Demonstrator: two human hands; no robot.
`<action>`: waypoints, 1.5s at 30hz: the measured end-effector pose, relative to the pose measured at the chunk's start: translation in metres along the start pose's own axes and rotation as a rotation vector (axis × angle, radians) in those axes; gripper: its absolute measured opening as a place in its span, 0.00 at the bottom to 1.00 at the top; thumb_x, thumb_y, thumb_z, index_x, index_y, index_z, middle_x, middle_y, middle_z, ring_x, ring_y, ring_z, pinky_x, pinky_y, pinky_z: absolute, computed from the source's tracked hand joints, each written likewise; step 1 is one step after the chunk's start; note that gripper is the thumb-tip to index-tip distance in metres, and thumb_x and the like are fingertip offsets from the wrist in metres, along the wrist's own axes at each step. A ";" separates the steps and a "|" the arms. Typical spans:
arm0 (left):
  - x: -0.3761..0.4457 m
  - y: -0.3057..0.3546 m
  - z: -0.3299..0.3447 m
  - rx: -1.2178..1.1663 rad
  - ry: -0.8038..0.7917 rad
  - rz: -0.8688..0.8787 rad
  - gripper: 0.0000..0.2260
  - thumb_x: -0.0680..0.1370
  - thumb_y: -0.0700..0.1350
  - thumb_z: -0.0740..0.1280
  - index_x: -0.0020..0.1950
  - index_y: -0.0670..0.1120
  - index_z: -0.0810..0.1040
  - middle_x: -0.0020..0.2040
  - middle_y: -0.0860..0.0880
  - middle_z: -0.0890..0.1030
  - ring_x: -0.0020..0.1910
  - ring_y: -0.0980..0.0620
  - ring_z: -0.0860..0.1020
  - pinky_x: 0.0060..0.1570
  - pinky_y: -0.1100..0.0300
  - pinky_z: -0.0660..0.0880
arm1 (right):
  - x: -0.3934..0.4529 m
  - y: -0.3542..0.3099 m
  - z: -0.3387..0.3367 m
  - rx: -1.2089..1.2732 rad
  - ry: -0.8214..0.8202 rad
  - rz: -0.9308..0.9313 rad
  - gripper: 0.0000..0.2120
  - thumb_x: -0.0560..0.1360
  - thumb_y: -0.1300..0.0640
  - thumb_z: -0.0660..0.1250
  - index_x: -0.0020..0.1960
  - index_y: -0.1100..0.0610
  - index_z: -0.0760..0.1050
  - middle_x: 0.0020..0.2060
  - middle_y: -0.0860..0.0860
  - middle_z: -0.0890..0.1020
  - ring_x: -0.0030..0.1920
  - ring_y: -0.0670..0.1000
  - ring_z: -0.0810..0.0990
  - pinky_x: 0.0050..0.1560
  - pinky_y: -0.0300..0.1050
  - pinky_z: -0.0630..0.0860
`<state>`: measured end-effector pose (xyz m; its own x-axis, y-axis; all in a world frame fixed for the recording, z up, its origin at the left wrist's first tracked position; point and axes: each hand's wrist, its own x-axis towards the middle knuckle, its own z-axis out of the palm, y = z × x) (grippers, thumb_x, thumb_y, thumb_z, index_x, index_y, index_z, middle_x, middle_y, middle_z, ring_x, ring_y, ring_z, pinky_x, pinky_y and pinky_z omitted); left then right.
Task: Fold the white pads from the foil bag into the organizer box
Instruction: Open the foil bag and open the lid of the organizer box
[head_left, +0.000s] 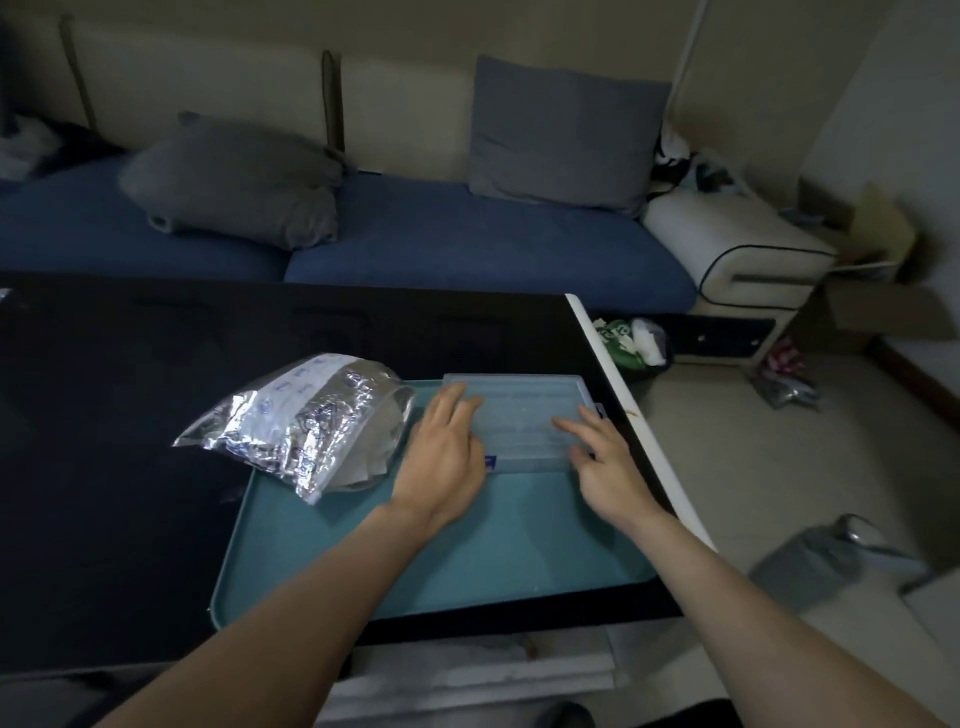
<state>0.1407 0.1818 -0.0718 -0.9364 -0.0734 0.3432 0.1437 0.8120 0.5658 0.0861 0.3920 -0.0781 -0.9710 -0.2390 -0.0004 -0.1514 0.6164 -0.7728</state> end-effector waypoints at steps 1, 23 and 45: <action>0.001 -0.002 0.005 -0.004 -0.042 -0.034 0.23 0.78 0.41 0.54 0.73 0.39 0.68 0.77 0.39 0.62 0.77 0.41 0.58 0.77 0.52 0.54 | -0.002 0.001 0.001 0.062 0.016 0.011 0.22 0.82 0.67 0.58 0.69 0.48 0.75 0.79 0.49 0.59 0.81 0.52 0.48 0.80 0.53 0.45; -0.006 -0.002 0.011 -0.376 -0.120 -0.324 0.48 0.68 0.41 0.77 0.79 0.47 0.50 0.71 0.47 0.69 0.67 0.49 0.71 0.65 0.65 0.65 | 0.009 -0.009 -0.032 -0.171 -0.005 -0.028 0.24 0.65 0.60 0.82 0.60 0.51 0.83 0.70 0.52 0.75 0.72 0.51 0.70 0.73 0.43 0.62; -0.020 -0.005 -0.011 -0.224 -0.226 -0.390 0.36 0.73 0.46 0.76 0.76 0.45 0.64 0.68 0.45 0.77 0.67 0.48 0.75 0.68 0.57 0.68 | 0.064 -0.057 0.036 -0.281 0.022 -0.003 0.25 0.85 0.44 0.49 0.80 0.50 0.59 0.82 0.49 0.51 0.81 0.54 0.49 0.78 0.56 0.50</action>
<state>0.1619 0.1724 -0.0729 -0.9765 -0.1992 -0.0827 -0.1887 0.6032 0.7749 0.0397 0.3149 -0.0566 -0.9739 -0.2262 0.0180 -0.1963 0.8002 -0.5667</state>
